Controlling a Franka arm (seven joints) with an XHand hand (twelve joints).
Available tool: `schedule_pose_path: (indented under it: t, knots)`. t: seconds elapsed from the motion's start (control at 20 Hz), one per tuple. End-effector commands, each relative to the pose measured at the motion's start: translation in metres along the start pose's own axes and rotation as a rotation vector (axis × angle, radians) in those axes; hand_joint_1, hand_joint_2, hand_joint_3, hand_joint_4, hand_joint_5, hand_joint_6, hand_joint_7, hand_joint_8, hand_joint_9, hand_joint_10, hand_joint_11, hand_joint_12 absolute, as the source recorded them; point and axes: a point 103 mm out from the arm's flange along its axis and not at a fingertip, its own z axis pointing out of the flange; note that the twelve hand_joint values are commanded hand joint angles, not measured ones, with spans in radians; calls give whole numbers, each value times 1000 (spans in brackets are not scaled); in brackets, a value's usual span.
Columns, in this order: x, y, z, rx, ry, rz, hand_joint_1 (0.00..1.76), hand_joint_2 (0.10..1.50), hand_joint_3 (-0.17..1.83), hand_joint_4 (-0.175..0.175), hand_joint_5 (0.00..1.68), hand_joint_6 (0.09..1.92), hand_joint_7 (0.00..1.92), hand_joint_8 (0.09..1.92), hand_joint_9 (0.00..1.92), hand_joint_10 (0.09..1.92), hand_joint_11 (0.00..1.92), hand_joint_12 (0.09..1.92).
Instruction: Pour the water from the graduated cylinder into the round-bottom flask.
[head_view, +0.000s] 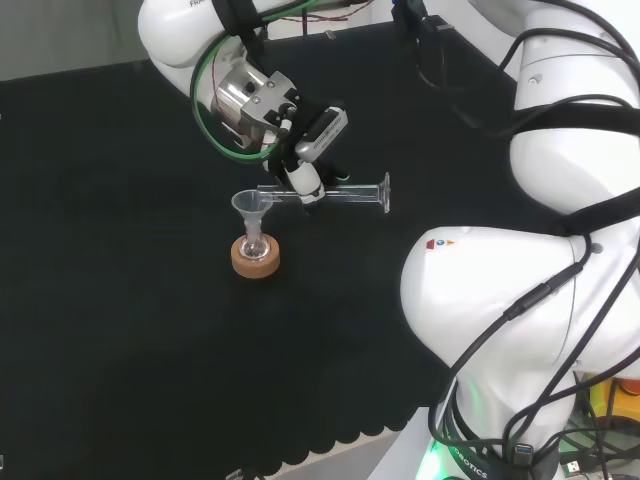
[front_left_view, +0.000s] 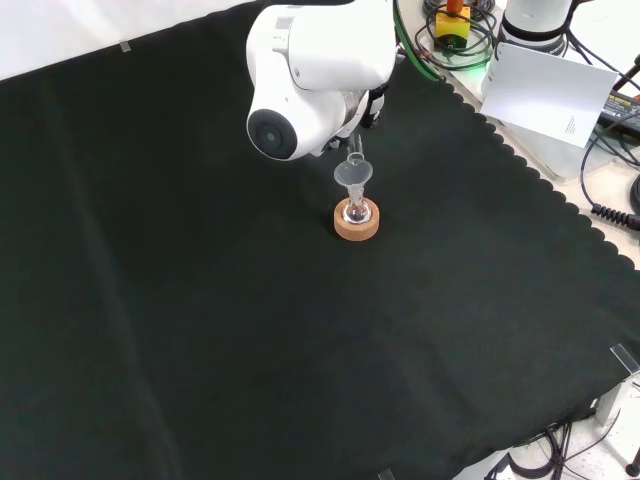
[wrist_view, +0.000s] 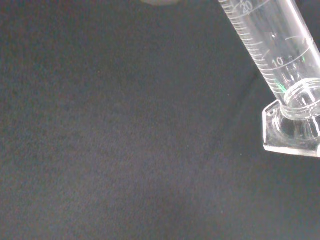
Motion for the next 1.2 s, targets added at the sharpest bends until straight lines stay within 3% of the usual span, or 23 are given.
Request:
schedule_pose_path:
  t: [0.05, 0.7, 1.2]
  knots:
    - [3, -2, -3, 14, -8, 17, 1259, 1108, 1, -175, 973, 989, 1014, 980, 1445, 87, 1163, 851]
    - [3, -10, -7, 43, -27, 57, 1259, 1108, 0, -175, 972, 990, 1013, 981, 1446, 87, 1160, 850]
    - [2, -13, -8, -8, -20, 52, 1260, 1108, 0, -175, 973, 989, 1014, 980, 1446, 87, 1158, 849]
